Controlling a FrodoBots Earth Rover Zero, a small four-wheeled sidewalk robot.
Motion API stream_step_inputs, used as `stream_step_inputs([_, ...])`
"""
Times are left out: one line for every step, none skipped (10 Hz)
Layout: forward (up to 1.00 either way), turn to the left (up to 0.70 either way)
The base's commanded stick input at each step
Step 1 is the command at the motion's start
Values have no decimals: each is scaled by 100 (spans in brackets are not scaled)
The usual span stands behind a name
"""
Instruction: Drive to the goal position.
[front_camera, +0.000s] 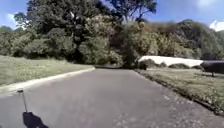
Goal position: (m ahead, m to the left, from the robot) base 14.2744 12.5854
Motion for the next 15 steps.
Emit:
stream_step_inputs([100, 0])
stream_step_inputs([100, 0])
stream_step_inputs([100, 4])
stream_step_inputs([100, 9])
stream_step_inputs([100, 2])
stream_step_inputs([100, 1])
stream_step_inputs([100, 0])
stream_step_inputs([100, 0])
stream_step_inputs([100, 0])
stream_step_inputs([100, 0])
stream_step_inputs([100, 0])
stream_step_inputs([100, 0])
stream_step_inputs([100, 0])
stream_step_inputs([100, 0])
stream_step_inputs([100, 0])
